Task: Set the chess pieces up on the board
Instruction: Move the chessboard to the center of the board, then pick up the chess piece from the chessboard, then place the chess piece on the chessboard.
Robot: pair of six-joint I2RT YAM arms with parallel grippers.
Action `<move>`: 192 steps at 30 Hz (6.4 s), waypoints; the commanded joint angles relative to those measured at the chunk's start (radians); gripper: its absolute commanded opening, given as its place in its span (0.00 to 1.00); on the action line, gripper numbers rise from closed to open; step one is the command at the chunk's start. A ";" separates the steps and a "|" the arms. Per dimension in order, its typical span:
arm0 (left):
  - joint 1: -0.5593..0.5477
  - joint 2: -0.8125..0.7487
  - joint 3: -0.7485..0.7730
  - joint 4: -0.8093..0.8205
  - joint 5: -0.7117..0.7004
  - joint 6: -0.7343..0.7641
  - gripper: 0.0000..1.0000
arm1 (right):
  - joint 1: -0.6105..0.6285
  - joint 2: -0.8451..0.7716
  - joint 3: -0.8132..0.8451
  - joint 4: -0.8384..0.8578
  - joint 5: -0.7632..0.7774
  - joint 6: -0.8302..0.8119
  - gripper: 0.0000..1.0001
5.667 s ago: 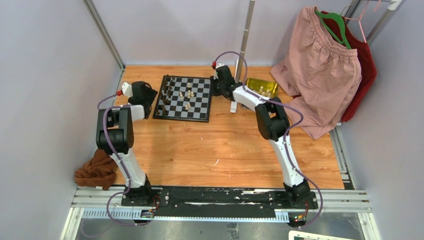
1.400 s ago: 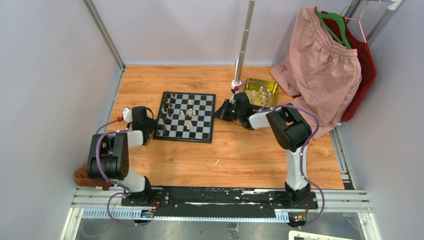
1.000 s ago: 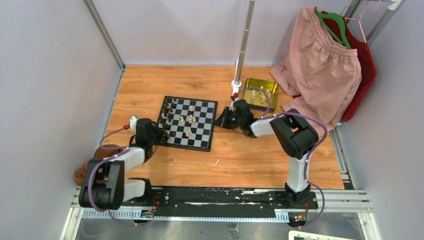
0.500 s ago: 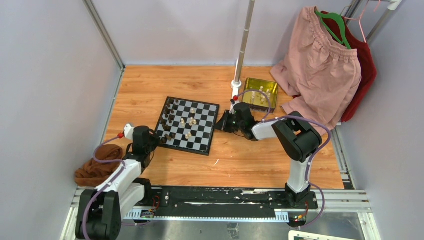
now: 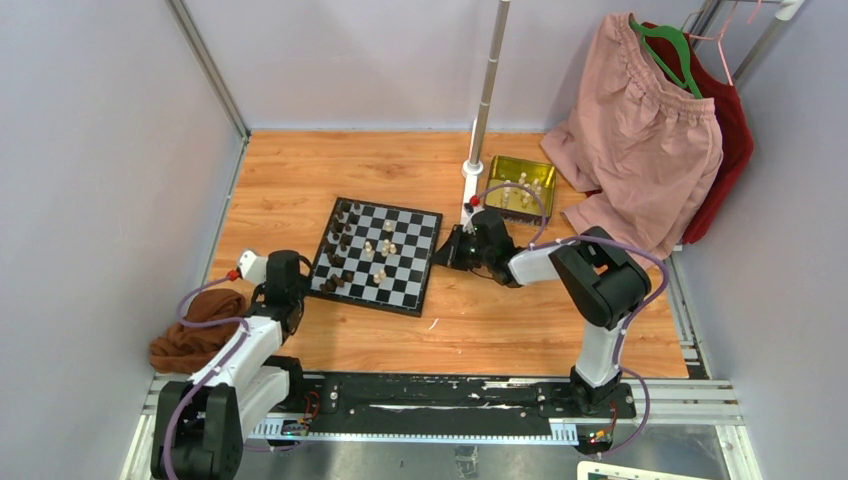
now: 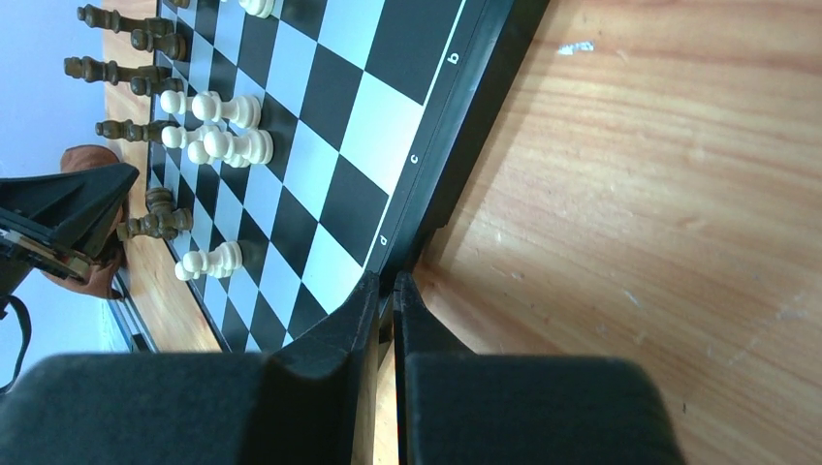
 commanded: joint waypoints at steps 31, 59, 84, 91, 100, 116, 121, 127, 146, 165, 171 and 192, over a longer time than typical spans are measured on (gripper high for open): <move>-0.004 0.078 0.029 0.056 -0.049 -0.017 0.14 | -0.201 0.036 0.087 -0.664 -0.085 -0.458 0.00; -0.003 0.058 0.028 0.049 -0.031 0.002 0.28 | -0.237 0.031 0.136 -0.676 -0.027 -0.469 0.28; -0.005 0.072 0.173 0.044 0.028 0.219 1.00 | 0.078 -0.013 0.596 -0.939 0.380 -0.646 0.41; -0.005 0.088 0.184 0.056 0.028 0.219 1.00 | 0.140 0.196 0.849 -0.989 0.400 -0.690 0.41; -0.005 0.090 0.167 0.082 0.026 0.201 1.00 | 0.181 0.309 0.986 -1.006 0.403 -0.726 0.41; -0.005 0.071 0.157 0.082 0.034 0.196 1.00 | 0.230 0.307 0.980 -1.026 0.424 -0.743 0.42; -0.006 0.075 0.155 0.084 0.037 0.190 1.00 | 0.239 0.299 0.975 -1.026 0.425 -0.749 0.42; -0.006 0.076 0.154 0.084 0.036 0.185 1.00 | 0.241 0.330 1.000 -1.026 0.419 -0.753 0.42; -0.005 0.092 0.138 0.108 0.029 0.180 1.00 | 0.241 0.400 1.083 -1.026 0.423 -0.783 0.22; -0.005 0.124 0.135 0.115 0.033 0.180 1.00 | 0.192 0.296 0.994 -1.000 0.547 -0.791 0.00; -0.005 0.135 0.136 0.119 0.035 0.181 1.00 | 0.150 0.286 0.973 -1.000 0.557 -0.774 0.00; -0.006 0.155 0.146 0.123 0.036 0.186 1.00 | 0.097 0.355 1.002 -1.010 0.499 -0.733 0.00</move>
